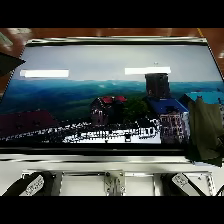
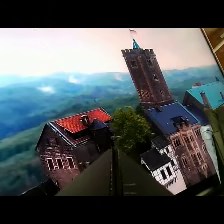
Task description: Fold the shirts.
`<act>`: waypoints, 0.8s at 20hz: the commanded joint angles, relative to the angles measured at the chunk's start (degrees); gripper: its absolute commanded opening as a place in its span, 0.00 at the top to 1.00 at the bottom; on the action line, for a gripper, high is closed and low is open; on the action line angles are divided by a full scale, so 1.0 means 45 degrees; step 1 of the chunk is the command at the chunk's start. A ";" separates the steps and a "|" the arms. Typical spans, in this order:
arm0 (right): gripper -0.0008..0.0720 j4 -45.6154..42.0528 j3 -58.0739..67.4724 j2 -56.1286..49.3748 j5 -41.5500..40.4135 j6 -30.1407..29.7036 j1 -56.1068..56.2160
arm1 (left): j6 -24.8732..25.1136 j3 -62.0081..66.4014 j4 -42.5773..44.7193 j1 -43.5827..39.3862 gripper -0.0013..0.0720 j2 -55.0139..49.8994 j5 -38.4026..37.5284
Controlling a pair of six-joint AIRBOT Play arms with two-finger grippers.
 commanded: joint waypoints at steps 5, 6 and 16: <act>0.28 -0.1540 0.2016 0.0981 -0.0772 -0.0112 0.0005 | 0.0457 0.0000 0.0423 -0.0010 0.93 -0.0398 0.0121; 0.31 -0.0991 0.2861 0.1253 -0.1569 -0.0238 0.0102 | 0.0879 0.0000 0.0617 -0.0015 0.93 -0.0651 0.0340; 0.13 0.3468 0.4163 0.1579 -0.1146 -0.3570 0.8495 | -0.3385 0.0005 1.2123 -0.8884 0.58 -0.5042 -0.0019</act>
